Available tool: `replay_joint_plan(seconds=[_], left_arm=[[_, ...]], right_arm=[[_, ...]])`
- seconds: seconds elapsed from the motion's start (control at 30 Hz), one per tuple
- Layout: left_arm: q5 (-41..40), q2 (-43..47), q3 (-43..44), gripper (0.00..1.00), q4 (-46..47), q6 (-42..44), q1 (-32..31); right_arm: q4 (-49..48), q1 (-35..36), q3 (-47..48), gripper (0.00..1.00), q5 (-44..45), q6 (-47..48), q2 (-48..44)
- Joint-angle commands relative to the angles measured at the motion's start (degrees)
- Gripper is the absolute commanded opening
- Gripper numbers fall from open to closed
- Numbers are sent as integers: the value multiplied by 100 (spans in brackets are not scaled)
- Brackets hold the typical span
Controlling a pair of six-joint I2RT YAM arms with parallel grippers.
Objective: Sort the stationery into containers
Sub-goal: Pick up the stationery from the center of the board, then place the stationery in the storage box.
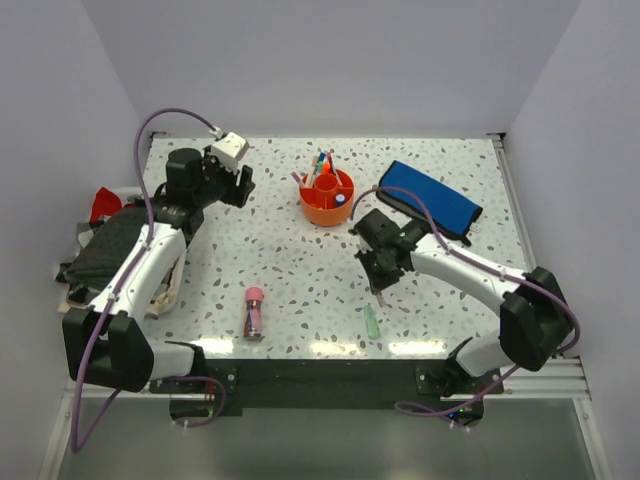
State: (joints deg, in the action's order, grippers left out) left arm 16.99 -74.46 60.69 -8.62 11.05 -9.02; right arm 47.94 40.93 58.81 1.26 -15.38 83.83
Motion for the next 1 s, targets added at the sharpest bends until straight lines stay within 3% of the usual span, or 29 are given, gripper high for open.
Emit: replay_joint_plan(seconds=[0.0,0.13,0.17,0.27,0.37,0.5,0.97], left_arm=[[251,-69,356,66,291,-208,102],[278,-323,479,66,309,-270,190],[278,-367,523,66,300,-235,207],[225,-552,699,66,256,-182,260],[208,-737,874,66,203,-173,295],[208,-886,1033,66,168,-173,321],[41,-992,1059,66,98,3,330]], right_arm=[[-977,-102,1027,0,113,561,-218],[-3136,-102,853,0,137,729,-271],[-4230,-102,643,0,208,773,-271],[-5720,-102,614,0,243,1123,9],[-6583,-120,842,0,375,1466,519],[-7272,-181,1036,0,279,1827,1046],[-7545,-190,1660,0,349,2082,2251]])
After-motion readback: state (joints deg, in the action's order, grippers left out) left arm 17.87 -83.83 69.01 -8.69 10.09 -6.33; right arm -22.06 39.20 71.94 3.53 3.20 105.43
